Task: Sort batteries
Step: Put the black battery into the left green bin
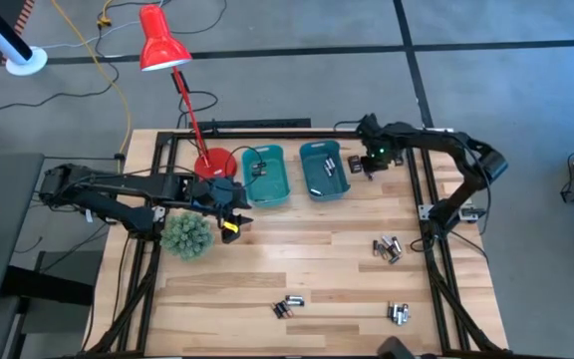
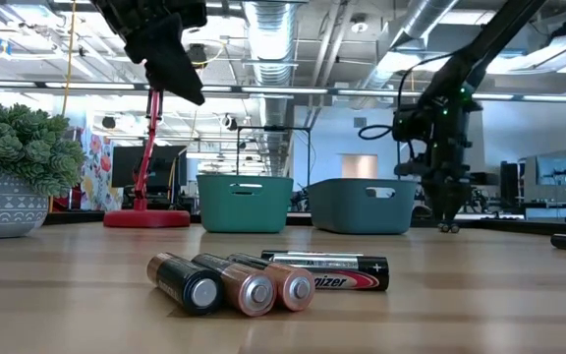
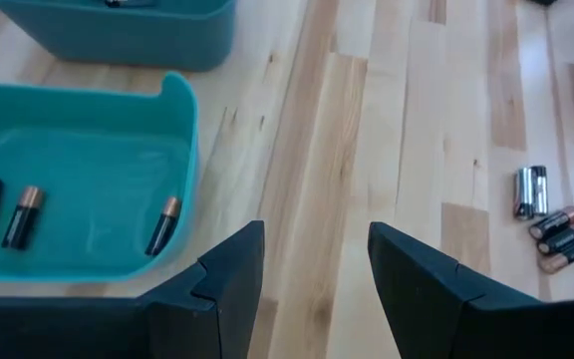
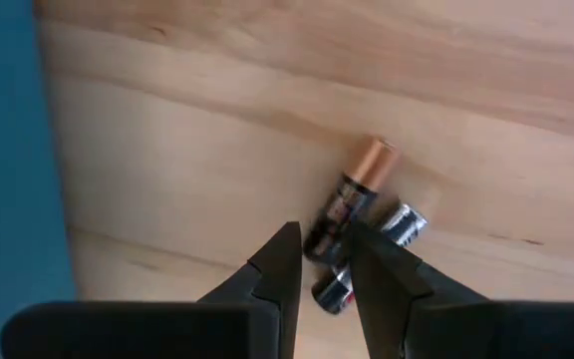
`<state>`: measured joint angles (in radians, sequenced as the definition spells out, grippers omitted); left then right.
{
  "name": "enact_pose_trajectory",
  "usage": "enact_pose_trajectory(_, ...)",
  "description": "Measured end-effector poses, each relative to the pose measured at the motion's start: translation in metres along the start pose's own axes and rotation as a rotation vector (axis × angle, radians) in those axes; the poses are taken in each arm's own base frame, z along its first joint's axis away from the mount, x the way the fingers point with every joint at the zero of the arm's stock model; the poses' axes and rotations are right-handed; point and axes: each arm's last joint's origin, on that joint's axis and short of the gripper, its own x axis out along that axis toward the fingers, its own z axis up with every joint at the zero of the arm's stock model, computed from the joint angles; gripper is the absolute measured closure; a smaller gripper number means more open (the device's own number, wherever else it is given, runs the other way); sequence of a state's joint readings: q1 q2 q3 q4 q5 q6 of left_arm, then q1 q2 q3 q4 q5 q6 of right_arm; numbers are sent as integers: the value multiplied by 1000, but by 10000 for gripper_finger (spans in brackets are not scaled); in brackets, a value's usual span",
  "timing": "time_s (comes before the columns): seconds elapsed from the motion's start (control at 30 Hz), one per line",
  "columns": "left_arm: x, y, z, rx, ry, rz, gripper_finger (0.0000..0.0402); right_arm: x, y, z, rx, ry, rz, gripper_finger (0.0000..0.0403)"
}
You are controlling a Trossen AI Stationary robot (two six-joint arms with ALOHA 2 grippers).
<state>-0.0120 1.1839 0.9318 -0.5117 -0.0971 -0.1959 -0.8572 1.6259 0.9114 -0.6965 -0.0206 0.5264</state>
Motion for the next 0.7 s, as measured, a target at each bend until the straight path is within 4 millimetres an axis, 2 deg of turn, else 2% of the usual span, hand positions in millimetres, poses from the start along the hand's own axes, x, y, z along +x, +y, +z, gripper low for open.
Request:
enact_pose_trajectory(0.37, 0, 2, -8, 11, 83, 16, 223, 24, 4, 1, 14, 58, -42, 304)
enact_pose_trajectory(0.57, -1, 2, -11, 19, 112, 21, 223, 24, 10, -3, -16, 60, -50, 357)
enact_pose_trajectory(0.7, -1, 2, -12, 31, 121, 22, 223, 18, 14, -5, -42, 38, -31, 392)
